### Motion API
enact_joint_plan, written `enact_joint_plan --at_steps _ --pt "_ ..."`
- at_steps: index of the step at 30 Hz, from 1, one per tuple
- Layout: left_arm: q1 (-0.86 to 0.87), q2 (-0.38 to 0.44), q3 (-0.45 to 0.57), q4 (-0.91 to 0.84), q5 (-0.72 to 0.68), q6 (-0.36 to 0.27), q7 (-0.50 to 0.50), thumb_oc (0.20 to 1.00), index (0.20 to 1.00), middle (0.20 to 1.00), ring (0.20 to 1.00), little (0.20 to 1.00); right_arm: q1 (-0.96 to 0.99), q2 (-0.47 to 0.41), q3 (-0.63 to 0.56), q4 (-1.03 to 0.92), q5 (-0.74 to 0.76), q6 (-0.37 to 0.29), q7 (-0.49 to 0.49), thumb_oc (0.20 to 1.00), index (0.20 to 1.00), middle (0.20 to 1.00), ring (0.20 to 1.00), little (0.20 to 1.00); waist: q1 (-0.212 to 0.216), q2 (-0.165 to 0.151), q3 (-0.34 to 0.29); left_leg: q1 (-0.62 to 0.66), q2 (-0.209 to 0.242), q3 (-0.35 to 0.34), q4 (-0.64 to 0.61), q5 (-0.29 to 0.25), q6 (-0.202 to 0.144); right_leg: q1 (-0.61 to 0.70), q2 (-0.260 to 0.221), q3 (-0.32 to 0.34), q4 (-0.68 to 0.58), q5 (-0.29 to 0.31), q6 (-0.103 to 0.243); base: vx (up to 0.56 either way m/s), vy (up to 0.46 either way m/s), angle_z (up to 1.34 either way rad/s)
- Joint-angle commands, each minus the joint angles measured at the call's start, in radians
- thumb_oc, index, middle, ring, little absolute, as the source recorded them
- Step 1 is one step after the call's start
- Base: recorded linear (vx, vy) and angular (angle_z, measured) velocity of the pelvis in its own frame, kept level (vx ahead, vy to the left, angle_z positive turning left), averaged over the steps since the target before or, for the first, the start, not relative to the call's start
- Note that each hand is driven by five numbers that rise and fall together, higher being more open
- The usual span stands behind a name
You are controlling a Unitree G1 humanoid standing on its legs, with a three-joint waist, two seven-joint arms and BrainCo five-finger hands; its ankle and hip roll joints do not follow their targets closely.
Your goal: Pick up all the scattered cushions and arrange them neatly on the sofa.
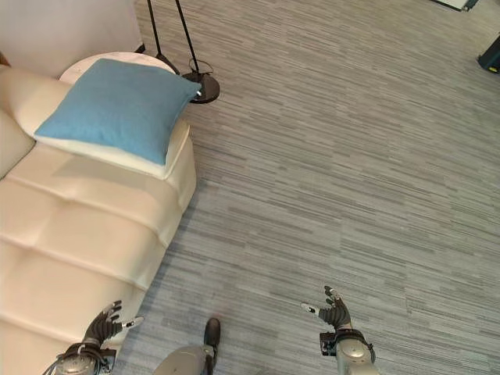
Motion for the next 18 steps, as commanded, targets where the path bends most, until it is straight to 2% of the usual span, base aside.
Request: enact_joint_plan --at_steps 1,3,5,7,10,13,14,15,16,17,18 --pt "0.048 0.058 -0.002 -0.033 0.015 -0.024 0.0 1.0 1.0 1.0 1.0 1.0 -0.04 -0.003 -0.02 0.008 -0.006 -0.033 0.003 1.0 1.0 1.0 1.0 1.0 0.016 -0.012 0.022 0.006 0.084 0.031 0.076 -0.121 -0.131 0.031 -0.04 -0.025 -0.453 0.246 0.045 0.49 0.053 0.65" --pt "0.041 0.051 -0.006 -0.022 0.017 -0.022 0.004 1.0 1.0 1.0 1.0 1.0 -0.049 -0.006 -0.019 0.01 -0.001 -0.027 0.001 1.0 1.0 1.0 1.0 1.0 -0.006 -0.018 0.034 0.058 0.066 0.013 0.063 -0.145 -0.132 -0.025 -0.03 -0.036 -0.55 0.276 0.063 0.33 0.008 0.4" --pt "0.042 0.046 -0.005 -0.018 0.018 -0.025 0.004 1.0 1.0 1.0 1.0 1.0 -0.048 -0.009 -0.017 0.011 0.0 -0.025 0.0 1.0 1.0 1.0 1.0 1.0 -0.015 -0.015 0.04 0.089 0.064 0.005 0.057 -0.162 -0.135 -0.034 -0.021 -0.039 -0.594 0.292 0.072 0.25 0.0 0.33" --pt "0.038 0.035 0.003 -0.017 0.025 -0.027 0.014 1.0 1.0 1.0 1.0 1.0 -0.039 -0.01 -0.022 -0.001 -0.006 -0.017 0.0 1.0 1.0 1.0 1.0 1.0 -0.038 -0.007 0.048 0.159 0.063 -0.033 0.049 -0.202 -0.148 -0.119 -0.021 -0.056 -0.675 0.334 0.098 0.47 -0.024 0.57" --pt "0.036 0.022 0.007 -0.016 0.021 -0.032 0.02 1.0 1.0 1.0 1.0 1.0 -0.033 -0.013 -0.023 -0.006 -0.011 -0.018 0.001 1.0 1.0 1.0 1.0 1.0 -0.052 0.005 0.051 0.213 0.069 -0.072 0.042 -0.228 -0.158 -0.143 -0.017 -0.061 -0.705 0.364 0.108 0.4 -0.071 0.71" --pt "0.039 0.013 0.011 -0.004 0.024 -0.034 0.025 1.0 1.0 1.0 1.0 1.0 -0.012 -0.012 -0.029 -0.009 -0.015 -0.017 0.005 1.0 1.0 1.0 1.0 1.0 -0.068 0.008 0.031 0.303 0.088 -0.137 0.02 -0.257 -0.176 -0.148 -0.022 -0.021 -0.696 0.395 0.114 0.51 -0.163 0.53" --pt "0.047 0.01 0.018 -0.001 0.02 -0.035 0.027 1.0 1.0 1.0 1.0 1.0 -0.007 -0.011 -0.026 -0.015 -0.015 -0.018 0.008 1.0 1.0 1.0 1.0 1.0 -0.069 0.007 0.024 0.32 0.1 -0.144 0.023 -0.254 -0.182 -0.145 -0.026 -0.02 -0.676 0.412 0.107 0.54 -0.248 0.5" --pt "0.051 0.002 0.022 0.02 0.016 -0.033 0.029 1.0 1.0 1.0 1.0 1.0 -0.013 -0.013 -0.017 -0.005 -0.022 -0.019 0.012 1.0 1.0 1.0 1.0 1.0 -0.069 0.021 0.01 0.343 0.141 -0.141 0.028 -0.238 -0.207 -0.136 -0.016 -0.03 -0.653 0.407 0.099 0.46 -0.252 0.73" --pt "0.054 0.002 0.025 0.017 0.014 -0.03 0.028 1.0 1.0 1.0 1.0 1.0 -0.015 -0.013 -0.017 -0.003 -0.024 -0.015 0.015 1.0 1.0 1.0 1.0 1.0 -0.069 0.019 0.005 0.325 0.156 -0.145 0.056 -0.203 -0.218 -0.123 -0.02 -0.033 -0.644 0.403 0.092 0.39 -0.265 0.82" --pt "0.055 -0.003 0.026 0.021 0.008 -0.03 0.028 1.0 1.0 1.0 1.0 1.0 -0.021 -0.019 -0.014 0.001 -0.021 -0.02 0.012 1.0 1.0 1.0 1.0 1.0 -0.065 0.029 0.008 0.287 0.179 -0.14 0.128 -0.155 -0.242 -0.107 -0.012 -0.045 -0.637 0.393 0.082 0.33 -0.29 1.18" --pt "0.052 -0.013 0.026 0.024 -0.01 -0.031 0.029 1.0 1.0 1.0 1.0 1.0 -0.031 -0.036 -0.013 -0.002 -0.009 -0.027 0.006 1.0 1.0 1.0 1.0 1.0 -0.065 0.03 0.01 0.205 0.21 -0.098 0.246 -0.084 -0.243 -0.074 -0.004 -0.061 -0.631 0.355 0.054 0.29 -0.272 1.0"
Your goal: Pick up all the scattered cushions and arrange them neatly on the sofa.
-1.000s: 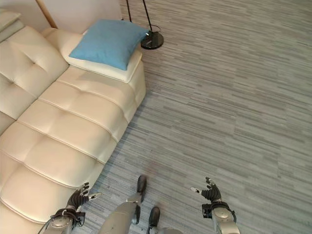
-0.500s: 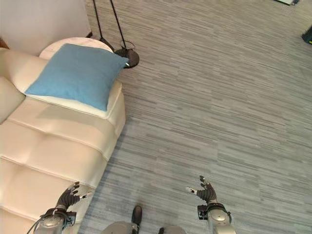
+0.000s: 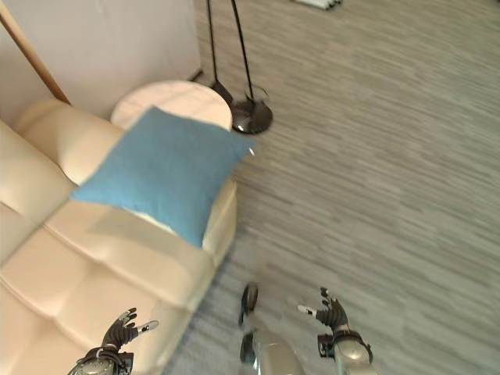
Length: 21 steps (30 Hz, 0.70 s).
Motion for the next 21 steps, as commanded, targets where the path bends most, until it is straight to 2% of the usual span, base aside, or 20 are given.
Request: enact_joint_plan --at_steps 1,2,4,6,7,8,9,10,12,14,18,19,21 --pt "0.023 0.087 0.011 -0.039 -0.015 -0.023 0.024 1.0 1.0 1.0 1.0 1.0 -0.057 -0.021 -0.019 -0.064 -0.005 -0.045 -0.012 1.0 1.0 1.0 1.0 1.0 0.011 -0.088 0.024 -0.2 0.216 0.065 -0.06 0.203 -0.002 0.07 -0.163 0.016 -0.022 -0.061 0.338 0.2 -0.197 0.84" --pt "0.023 0.087 0.011 -0.039 -0.015 -0.023 0.024 1.0 1.0 1.0 1.0 1.0 -0.057 -0.021 -0.019 -0.063 -0.005 -0.045 -0.012 1.0 1.0 1.0 1.0 1.0 0.011 -0.087 0.024 -0.203 0.217 0.065 -0.056 0.201 -0.002 0.069 -0.162 0.016 -0.021 -0.062 0.338 0.13 -0.114 0.25" --pt "-0.002 0.077 0.003 -0.016 -0.029 -0.025 0.024 1.0 1.0 1.0 1.0 1.0 -0.067 -0.033 -0.019 -0.049 0.0 -0.045 -0.018 1.0 1.0 1.0 1.0 1.0 0.02 -0.09 0.026 -0.25 0.221 0.128 -0.074 0.164 0.02 0.101 -0.159 0.004 -0.021 -0.099 0.324 0.14 -0.112 0.09" --pt "-0.027 0.071 -0.015 0.0 -0.031 -0.027 0.024 1.0 1.0 1.0 1.0 1.0 -0.073 -0.039 -0.03 -0.047 0.008 -0.049 -0.026 1.0 1.0 1.0 1.0 1.0 0.025 -0.092 0.027 -0.291 0.184 0.182 -0.132 0.113 0.032 0.13 -0.166 -0.019 -0.025 -0.115 0.322 0.16 -0.105 0.12" --pt "-0.043 0.071 -0.022 -0.005 -0.033 -0.032 0.023 1.0 1.0 1.0 1.0 1.0 -0.074 -0.042 -0.043 -0.05 0.017 -0.054 -0.033 1.0 1.0 1.0 1.0 1.0 0.022 -0.091 0.023 -0.328 0.137 0.256 -0.181 0.089 0.042 0.152 -0.17 -0.045 -0.034 -0.128 0.323 0.11 -0.061 0.46" --pt "-0.043 0.071 -0.022 -0.005 -0.033 -0.032 0.023 1.0 1.0 1.0 1.0 1.0 -0.074 -0.042 -0.043 -0.05 0.017 -0.054 -0.033 1.0 1.0 1.0 1.0 1.0 0.023 -0.091 0.024 -0.327 0.137 0.256 -0.181 0.089 0.042 0.153 -0.17 -0.044 -0.034 -0.128 0.323 0.11 -0.04 0.8" --pt "-0.044 0.067 -0.019 -0.001 -0.035 -0.033 0.024 1.0 1.0 1.0 1.0 1.0 -0.075 -0.041 -0.051 -0.047 0.014 -0.055 -0.038 1.0 1.0 1.0 1.0 1.0 0.023 -0.081 0.017 -0.332 0.108 0.303 -0.218 0.097 0.046 0.17 -0.155 -0.057 -0.039 -0.134 0.325 0.09 0.011 0.75" --pt "-0.039 0.063 -0.013 -0.004 -0.04 -0.036 0.024 1.0 1.0 1.0 1.0 1.0 -0.074 -0.038 -0.051 -0.048 0.009 -0.054 -0.035 1.0 1.0 1.0 1.0 1.0 0.024 -0.074 0.011 -0.302 0.105 0.315 -0.264 0.103 0.043 0.182 -0.144 -0.063 -0.042 -0.138 0.326 0.14 0.039 0.45" --pt "-0.017 0.06 -0.002 -0.004 -0.042 -0.035 0.029 1.0 1.0 1.0 1.0 1.0 -0.068 -0.035 -0.043 -0.061 -0.007 -0.052 -0.03 1.0 1.0 1.0 1.0 1.0 0.038 -0.07 0.008 -0.272 0.063 0.252 -0.289 0.098 0.054 0.191 -0.131 -0.049 -0.031 -0.133 0.328 0.1 0.062 -0.07" --pt "-0.007 0.057 0.003 -0.006 -0.048 -0.032 0.029 1.0 1.0 1.0 1.0 1.0 -0.067 -0.03 -0.047 -0.064 -0.013 -0.048 -0.025 1.0 1.0 1.0 1.0 1.0 0.035 -0.072 0.007 -0.264 0.056 0.232 -0.303 0.108 0.056 0.192 -0.137 -0.055 -0.016 -0.133 0.331 0.06 0.037 -0.28" --pt "0.025 0.061 0.031 -0.018 -0.059 -0.026 0.026 1.0 1.0 1.0 1.0 1.0 -0.059 -0.025 -0.054 -0.085 -0.024 -0.038 -0.016 1.0 1.0 1.0 1.0 1.0 0.05 -0.068 0.005 -0.223 0.05 0.229 -0.343 0.11 0.083 0.175 -0.153 -0.052 0.077 -0.137 0.343 0.07 0.073 0.01" --pt "0.029 0.068 0.035 -0.021 -0.058 -0.022 0.027 1.0 1.0 1.0 1.0 1.0 -0.056 -0.019 -0.068 -0.105 -0.03 -0.038 -0.015 1.0 1.0 1.0 1.0 1.0 0.047 -0.055 0.023 -0.184 0.056 0.195 -0.356 0.106 0.101 0.12 -0.173 -0.01 0.223 -0.133 0.367 0.1 0.025 -0.1" --pt "0.031 0.067 0.034 -0.024 -0.057 -0.025 0.028 1.0 1.0 1.0 1.0 1.0 -0.053 -0.021 -0.07 -0.111 -0.033 -0.039 -0.015 1.0 1.0 1.0 1.0 1.0 0.041 -0.053 0.023 -0.178 0.057 0.182 -0.36 0.105 0.103 0.101 -0.173 0.014 0.227 -0.133 0.361 0.07 0.007 0.03"
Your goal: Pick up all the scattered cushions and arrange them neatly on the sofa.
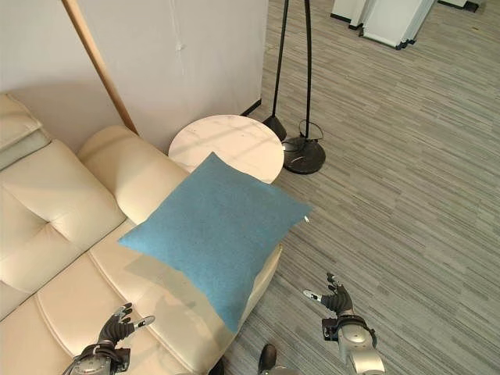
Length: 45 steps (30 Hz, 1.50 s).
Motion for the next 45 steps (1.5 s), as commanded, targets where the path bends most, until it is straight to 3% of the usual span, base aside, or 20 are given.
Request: enact_joint_plan --at_steps 1,4,7,9,11,13,16,19,20,24,26,28,33,37,42,43,45 --pt "0.024 0.026 0.02 -0.029 -0.017 -0.016 0.011 1.0 1.0 1.0 1.0 1.0 0.021 -0.017 -0.027 -0.081 -0.029 -0.026 -0.002 1.0 1.0 1.0 1.0 1.0 0.003 0.01 0.005 0.001 -0.008 -0.07 0.048 -0.089 0.027 -0.105 -0.007 0.047 0.104 0.022 0.111 0.11 -0.065 0.33" --pt "0.021 0.028 0.014 -0.037 -0.018 -0.022 0.021 1.0 1.0 1.0 1.0 1.0 0.014 -0.031 -0.049 -0.095 -0.034 -0.027 -0.025 1.0 1.0 1.0 1.0 1.0 -0.014 0.024 0.012 0.035 0.008 -0.124 0.038 -0.112 0.009 -0.159 -0.03 0.124 -0.006 0.05 0.113 0.22 -0.149 0.37" --pt "0.018 0.031 0.008 -0.055 -0.005 -0.025 0.031 1.0 1.0 1.0 1.0 1.0 0.029 -0.026 -0.084 -0.125 -0.017 -0.024 -0.037 1.0 1.0 1.0 1.0 1.0 -0.044 0.029 0.017 0.081 0.023 -0.214 0.025 -0.137 -0.022 -0.215 -0.053 0.238 -0.111 0.091 0.143 0.33 -0.223 0.47" --pt "0.015 0.031 0.007 -0.057 -0.003 -0.028 0.034 1.0 1.0 1.0 1.0 1.0 0.034 -0.034 -0.09 -0.137 -0.016 -0.024 -0.038 1.0 1.0 1.0 1.0 1.0 -0.053 0.032 0.017 0.116 0.047 -0.26 0.01 -0.152 -0.039 -0.244 -0.064 0.258 -0.128 0.107 0.154 0.36 -0.303 0.99" --pt "0.007 0.032 0.007 -0.058 -0.014 -0.03 0.035 1.0 1.0 1.0 1.0 1.0 0.035 -0.038 -0.092 -0.161 -0.009 -0.026 -0.029 1.0 1.0 1.0 1.0 1.0 -0.057 0.012 0.013 0.142 0.075 -0.291 -0.007 -0.162 -0.059 -0.209 -0.084 0.238 -0.143 0.12 0.166 0.33 -0.363 0.96" --pt "0.005 0.03 0.008 -0.048 -0.018 -0.034 0.043 1.0 1.0 1.0 1.0 1.0 0.024 -0.055 -0.088 -0.173 -0.023 -0.031 -0.027 1.0 1.0 1.0 1.0 1.0 -0.058 0.011 0.0 0.143 0.126 -0.299 -0.016 -0.128 -0.084 -0.216 -0.072 0.219 -0.114 0.134 0.166 0.27 -0.412 0.96" --pt "-0.018 0.029 -0.001 -0.045 -0.021 -0.041 0.05 1.0 1.0 1.0 1.0 1.0 0.011 -0.109 -0.088 -0.225 -0.059 -0.039 -0.035 1.0 1.0 1.0 1.0 1.0 -0.058 0.017 -0.01 0.082 0.203 -0.282 -0.006 -0.028 -0.13 -0.203 -0.05 0.171 -0.087 0.1 0.153 0.19 -0.344 0.64" --pt "-0.038 0.031 0.011 -0.045 -0.038 -0.051 0.065 1.0 1.0 1.0 1.0 1.0 -0.008 -0.188 -0.081 -0.286 -0.104 -0.042 -0.038 1.0 1.0 1.0 1.0 1.0 -0.058 0.014 -0.017 0.047 0.251 -0.183 0.016 0.055 -0.132 -0.163 -0.035 0.108 -0.106 0.072 0.134 0.2 -0.295 0.65" --pt "-0.044 0.036 0.018 -0.049 -0.033 -0.057 0.07 1.0 1.0 1.0 1.0 1.0 -0.017 -0.23 -0.08 -0.334 -0.112 -0.047 -0.032 1.0 1.0 1.0 1.0 1.0 -0.055 0.011 -0.018 0.038 0.248 -0.123 0.016 0.053 -0.124 -0.138 -0.026 0.084 -0.125 0.059 0.123 0.17 -0.223 0.46" --pt "-0.048 0.04 0.025 -0.035 -0.005 -0.053 0.077 1.0 1.0 1.0 1.0 1.0 -0.035 -0.267 -0.075 -0.364 -0.099 -0.06 -0.018 1.0 1.0 1.0 1.0 1.0 -0.044 0.004 -0.017 -0.008 0.199 -0.068 -0.006 0.021 -0.114 -0.105 -0.021 0.051 -0.154 0.041 0.111 0.09 -0.143 0.39" --pt "-0.06 0.045 0.024 -0.014 0.019 -0.043 0.095 1.0 1.0 1.0 1.0 1.0 -0.064 -0.277 -0.057 -0.345 -0.082 -0.059 -0.018 1.0 1.0 1.0 1.0 1.0 -0.026 -0.011 -0.007 -0.095 0.158 -0.049 0.006 0.013 -0.107 -0.081 -0.023 0.023 -0.176 0.03 0.104 0.05 -0.155 0.46" --pt "-0.06 0.054 0.028 -0.019 0.018 -0.044 0.101 1.0 1.0 1.0 1.0 1.0 -0.08 -0.262 -0.041 -0.319 -0.061 -0.055 -0.015 1.0 1.0 1.0 1.0 1.0 -0.014 -0.016 -0.005 -0.104 0.155 -0.015 -0.015 0.02 -0.109 -0.069 -0.013 -0.002 -0.18 0.022 0.096 0.03 -0.126 0.62" --pt "-0.092 0.067 -0.009 -0.066 -0.022 -0.047 0.084 1.0 1.0 1.0 1.0 1.0 -0.156 -0.182 0.062 -0.135 0.022 -0.023 0.0 1.0 1.0 1.0 1.0 1.0 0.03 -0.027 0.011 -0.119 0.139 -0.041 -0.046 0.045 -0.105 -0.044 -0.006 -0.055 -0.197 0.021 0.085 0.07 -0.071 0.38" --pt "-0.148 0.054 -0.068 -0.092 -0.057 -0.057 0.084 1.0 1.0 1.0 1.0 1.0 -0.241 -0.125 0.155 -0.046 0.045 -0.013 0.001 1.0 1.0 1.0 1.0 1.0 0.048 -0.028 0.035 -0.134 0.131 -0.055 -0.062 0.055 -0.102 -0.063 -0.004 -0.056 -0.2 0.029 0.082 -0.04 0.02 0.29" --pt "-0.309 -0.019 -0.19 -0.157 -0.137 -0.086 0.139 1.0 1.0 1.0 1.0 1.0 -0.411 0.011 0.31 0.003 0.077 -0.021 -0.017 1.0 1.0 1.0 1.0 1.0 0.071 -0.031 0.076 -0.181 0.108 -0.089 -0.081 0.081 -0.099 -0.107 -0.004 -0.054 -0.203 0.05 0.087 -0.06 0.024 0.02" --pt "-0.348 -0.036 -0.213 -0.181 -0.159 -0.098 0.16 1.0 1.0 1.0 1.0 1.0 -0.432 0.042 0.328 -0.006 0.097 -0.025 -0.026 0.843 0.843 0.843 0.843 0.843 0.072 -0.03 0.086 -0.188 0.104 -0.097 -0.084 0.087 -0.099 -0.112 -0.006 -0.054 -0.204 0.055 0.089 -0.05 0.035 0.13" --pt "-0.395 -0.056 -0.239 -0.206 -0.189 -0.109 0.178 1.0 1.0 1.0 1.0 1.0 -0.453 0.069 0.343 -0.02 0.126 -0.039 -0.034 0.2 0.2 0.2 0.2 0.2 0.074 -0.029 0.095 -0.192 0.098 -0.108 -0.093 0.095 -0.102 -0.114 -0.008 -0.057 -0.209 0.06 0.093 -0.04 0.039 0.19"
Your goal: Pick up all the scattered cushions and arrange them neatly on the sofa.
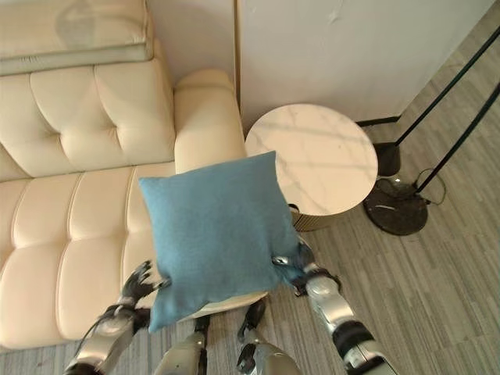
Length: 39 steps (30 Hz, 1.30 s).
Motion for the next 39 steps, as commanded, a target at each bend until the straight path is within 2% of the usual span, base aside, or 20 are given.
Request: enact_joint_plan --at_steps 1,2,4,10,13,14,17,19,22,23,24,25,26,28,30,33,35,36,37,39 --pt "-0.086 -0.013 -0.024 -0.102 -0.071 -0.097 0.034 0.831 0.831 0.831 0.831 0.831 -0.022 0.042 0.037 -0.087 0.081 -0.063 0.012 0.2 0.2 0.2 0.2 0.2 0.029 -0.013 0.012 0.09 -0.008 -0.031 -0.034 -0.051 -0.042 0.046 -0.116 0.116 0.018 -0.033 0.134 -0.02 0.06 0.17" --pt "-0.097 -0.017 -0.038 -0.133 -0.076 -0.106 0.04 0.2 0.2 0.2 0.2 0.2 -0.003 0.052 0.046 -0.125 0.098 -0.075 0.023 0.2 0.2 0.2 0.2 0.2 0.026 -0.015 0.013 0.093 -0.011 -0.035 -0.039 -0.052 -0.044 0.051 -0.119 0.115 0.01 -0.029 0.138 -0.02 0.06 0.11" --pt "-0.083 -0.011 -0.041 -0.171 -0.077 -0.109 0.031 0.2 0.2 0.2 0.2 0.2 0.04 0.048 0.054 -0.191 0.097 -0.09 0.04 0.2 0.2 0.2 0.2 0.2 0.02 -0.022 0.007 0.103 -0.013 -0.029 -0.042 -0.058 -0.042 0.061 -0.121 0.12 0.002 -0.021 0.144 -0.02 0.094 0.06" --pt "0.049 0.025 0.047 -0.313 -0.096 -0.106 -0.009 0.2 0.2 0.2 0.2 0.2 0.221 0.013 -0.022 -0.391 0.118 -0.109 0.112 0.2 0.2 0.2 0.2 0.2 -0.002 -0.048 -0.031 0.173 -0.021 0.001 -0.027 -0.104 -0.02 0.115 -0.132 0.151 -0.019 0.002 0.166 0.0 0.134 -0.02" --pt "0.157 0.06 0.116 -0.427 -0.069 -0.104 -0.048 0.2 0.2 0.2 0.2 0.2 0.336 -0.007 -0.078 -0.538 0.111 -0.115 0.175 0.2 0.2 0.2 0.2 0.2 -0.028 -0.061 -0.057 0.198 -0.042 0.022 0.018 -0.148 0.006 0.114 -0.153 0.198 -0.012 0.04 0.195 -0.08 0.236 -0.44" --pt "0.159 0.06 0.116 -0.428 -0.069 -0.103 -0.048 0.2 0.2 0.2 0.2 0.2 0.338 -0.008 -0.078 -0.54 0.111 -0.114 0.175 0.2 0.2 0.2 0.2 0.2 -0.026 -0.061 -0.058 0.199 -0.042 0.024 0.019 -0.149 0.006 0.114 -0.153 0.201 -0.012 0.04 0.195 -0.16 0.26 -0.23" --pt "0.211 0.093 0.158 -0.514 -0.034 -0.107 -0.066 0.2 0.2 0.2 0.2 0.2 0.38 -0.006 -0.109 -0.615 0.098 -0.128 0.203 0.2 0.2 0.2 0.2 0.2 -0.036 -0.057 -0.052 0.206 -0.054 0.037 0.024 -0.144 0.027 0.081 -0.178 0.232 0.055 0.074 0.231 -0.2 0.164 -0.41" --pt "0.211 0.101 0.159 -0.538 -0.027 -0.113 -0.069 0.2 0.2 0.2 0.2 0.2 0.391 -0.008 -0.12 -0.651 0.089 -0.135 0.209 0.2 0.2 0.2 0.2 0.2 -0.032 -0.046 -0.042 0.191 -0.055 0.027 0.038 -0.131 0.037 0.083 -0.17 0.268 0.128 0.023 0.215 -0.24 0.09 -0.42" --pt "0.225 0.105 0.156 -0.576 -0.04 -0.125 -0.081 0.2 0.2 0.2 0.2 0.2 0.406 -0.02 -0.138 -0.689 0.08 -0.148 0.214 0.2 0.2 0.2 0.2 0.2 -0.018 -0.024 -0.068 0.155 -0.069 -0.017 0.037 -0.093 0.044 0.135 -0.115 0.337 0.249 -0.085 0.179 -0.15 0.003 0.39" --pt "0.23 0.1 0.14 -0.58 -0.034 -0.12 -0.088 0.2 0.2 0.2 0.2 0.2 0.407 -0.019 -0.155 -0.689 0.062 -0.158 0.196 0.2 0.2 0.2 0.2 0.2 -0.007 -0.022 -0.093 0.135 -0.092 -0.064 0.027 -0.074 0.045 0.201 -0.061 0.404 0.273 -0.152 0.155 -0.05 -0.054 0.63" --pt "0.23 0.1 0.14 -0.58 -0.034 -0.12 -0.087 0.2 0.2 0.2 0.2 0.2 0.407 -0.019 -0.155 -0.689 0.062 -0.159 0.196 0.2 0.2 0.2 0.2 0.2 -0.007 -0.021 -0.096 0.131 -0.091 -0.065 0.027 -0.072 0.045 0.198 -0.06 0.403 0.27 -0.149 0.155 -0.1 -0.13 1.26" --pt "0.233 0.089 0.137 -0.592 -0.045 -0.126 -0.085 0.2 0.2 0.2 0.2 0.2 0.388 -0.018 -0.151 -0.696 0.057 -0.157 0.189 0.2 0.2 0.2 0.2 0.2 0.015 -0.024 -0.104 0.103 -0.113 -0.103 0.023 -0.032 0.018 0.255 -0.031 0.416 0.18 -0.207 0.12 -0.13 -0.115 1.22" --pt "0.228 0.083 0.131 -0.587 -0.044 -0.13 -0.079 0.2 0.2 0.2 0.2 0.2 0.381 -0.021 -0.149 -0.695 0.059 -0.159 0.182 0.2 0.2 0.2 0.2 0.2 0.02 -0.019 -0.104 0.087 -0.12 -0.109 0.017 -0.008 0.001 0.261 -0.021 0.422 0.148 -0.213 0.11 -0.19 -0.16 1.2" --pt "0.221 0.063 0.117 -0.586 -0.057 -0.138 -0.079 0.2 0.2 0.2 0.2 0.2 0.361 -0.037 -0.152 -0.7 0.05 -0.163 0.163 0.2 0.2 0.2 0.2 0.2 0.019 0.001 -0.099 0.044 -0.133 -0.118 0.008 0.031 -0.034 0.261 0.001 0.418 0.088 -0.207 0.092 -0.2 -0.076 0.7" --pt "0.212 0.055 0.104 -0.581 -0.051 -0.137 -0.085 0.2 0.2 0.2 0.2 0.2 0.344 -0.058 -0.161 -0.701 0.04 -0.167 0.147 0.2 0.2 0.2 0.2 0.2 0.009 0.02 -0.084 0.004 -0.137 -0.075 0.019 0.041 -0.047 0.253 -0.002 0.383 0.052 -0.186 0.093 -0.24 0.014 0.91" --pt "0.211 0.049 0.097 -0.591 -0.053 -0.141 -0.099 0.2 0.2 0.2 0.2 0.2 0.332 -0.071 -0.163 -0.703 0.038 -0.164 0.138 0.2 0.2 0.2 0.2 0.2 -0.014 0.021 -0.083 0.004 -0.106 0.029 0.071 -0.016 -0.011 0.233 -0.039 0.317 0.022 -0.145 0.108 -0.2 0.071 0.87" --pt "0.217 0.047 0.094 -0.597 -0.055 -0.142 -0.102 0.2 0.2 0.2 0.2 0.2 0.348 -0.068 -0.167 -0.708 0.047 -0.166 0.144 0.2 0.2 0.2 0.2 0.2 -0.035 0.006 -0.085 0.04 -0.09 0.052 0.115 -0.079 0.0 0.228 -0.075 0.28 0.022 -0.123 0.12 -0.1 0.091 0.44" --pt "0.217 0.047 0.094 -0.596 -0.057 -0.141 -0.103 0.2 0.2 0.2 0.2 0.2 0.355 -0.068 -0.17 -0.708 0.05 -0.165 0.146 0.2 0.2 0.2 0.2 0.2 -0.043 0.003 -0.088 0.044 -0.08 0.071 0.129 -0.089 0.003 0.224 -0.084 0.266 0.02 -0.118 0.119 -0.08 0.109 0.47" --pt "0.203 0.043 0.085 -0.594 -0.059 -0.141 -0.096 0.2 0.2 0.2 0.2 0.2 0.369 -0.068 -0.176 -0.708 0.055 -0.168 0.146 0.2 0.2 0.2 0.2 0.2 -0.061 -0.001 -0.089 0.074 -0.043 0.136 0.143 -0.107 -0.002 0.226 -0.104 0.229 0.017 -0.114 0.123 -0.07 0.07 0.62" --pt "0.196 0.044 0.073 -0.59 -0.064 -0.136 -0.106 0.2 0.2 0.2 0.2 0.2 0.384 -0.065 -0.186 -0.713 0.058 -0.166 0.145 0.2 0.2 0.2 0.2 0.2 -0.078 0.002 -0.099 0.113 0.002 0.209 0.123 -0.113 -0.012 0.232 -0.116 0.183 0.007 -0.116 0.128 -0.04 0.066 0.78"
